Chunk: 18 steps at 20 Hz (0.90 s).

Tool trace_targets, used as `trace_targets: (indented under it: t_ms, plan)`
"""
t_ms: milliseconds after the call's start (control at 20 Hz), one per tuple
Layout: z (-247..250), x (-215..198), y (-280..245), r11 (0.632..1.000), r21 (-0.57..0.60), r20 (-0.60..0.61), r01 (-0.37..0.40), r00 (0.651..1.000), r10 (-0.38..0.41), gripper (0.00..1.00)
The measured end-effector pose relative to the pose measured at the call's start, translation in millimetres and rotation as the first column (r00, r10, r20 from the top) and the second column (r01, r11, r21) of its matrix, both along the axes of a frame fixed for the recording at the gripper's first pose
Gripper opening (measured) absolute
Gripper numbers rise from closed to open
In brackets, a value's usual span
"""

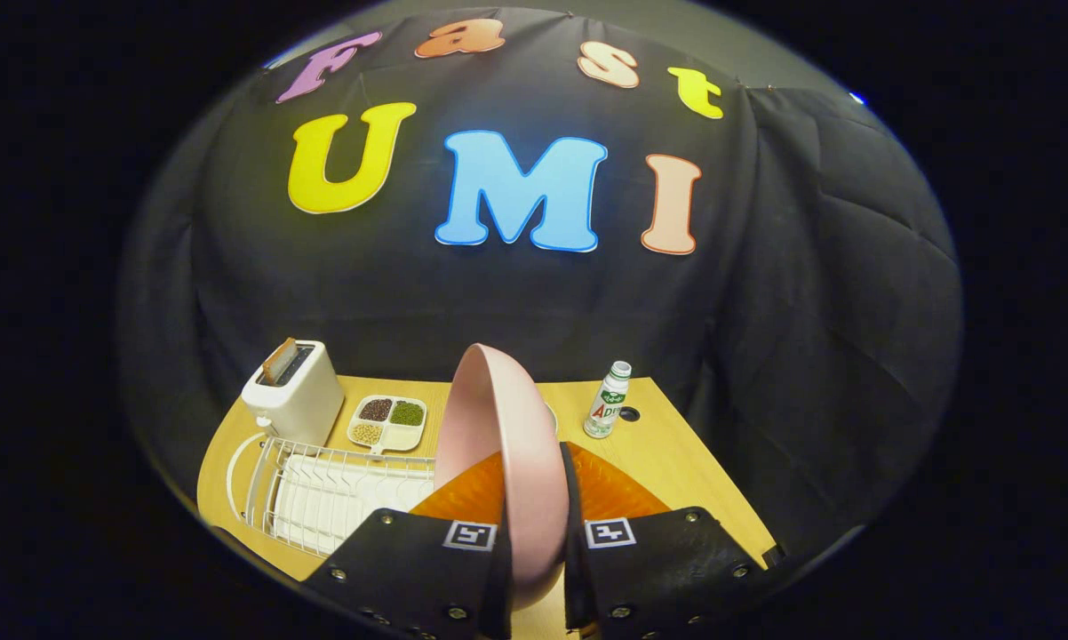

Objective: Take the plate from the dish rack, then take the spoon from the basket and place it into the plate.

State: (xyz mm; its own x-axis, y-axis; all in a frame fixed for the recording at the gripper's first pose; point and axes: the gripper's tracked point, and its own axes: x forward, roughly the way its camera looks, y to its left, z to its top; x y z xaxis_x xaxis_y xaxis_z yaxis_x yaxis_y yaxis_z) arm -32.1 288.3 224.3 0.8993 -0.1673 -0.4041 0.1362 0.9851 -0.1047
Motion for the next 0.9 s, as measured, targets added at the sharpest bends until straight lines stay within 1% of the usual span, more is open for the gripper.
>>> trace_targets:
  t_ms: [100, 200, 400, 500, 550, 650, 800, 900]
  plan:
    - [0.1, -9.9, -8.4, 0.996, 0.084, -0.002, -0.044, 0.999, 0.044, 0.22]
    - [-2.9, -19.7, -16.3, 0.986, 0.140, -0.006, -0.095, 0.995, 0.096, 0.22]
    - [-14.7, -39.9, -41.3, 0.971, 0.174, 0.026, -0.165, 0.986, 0.163, 0.22]
    - [-26.6, -51.8, -47.5, 0.958, 0.199, 0.021, -0.208, 0.978, 0.208, 0.22]
    - [-33.1, -57.2, -48.7, 0.946, 0.224, 0.016, -0.236, 0.971, 0.238, 0.22]
    - [-47.2, -69.6, -48.8, 0.909, 0.301, 0.005, -0.289, 0.954, 0.301, 0.22]
    - [-75.7, -87.4, -55.9, 0.853, 0.410, -0.038, -0.323, 0.929, 0.369, 0.22]
    - [-97.5, -97.7, -62.8, 0.833, 0.448, -0.081, -0.325, 0.913, 0.400, 0.22]
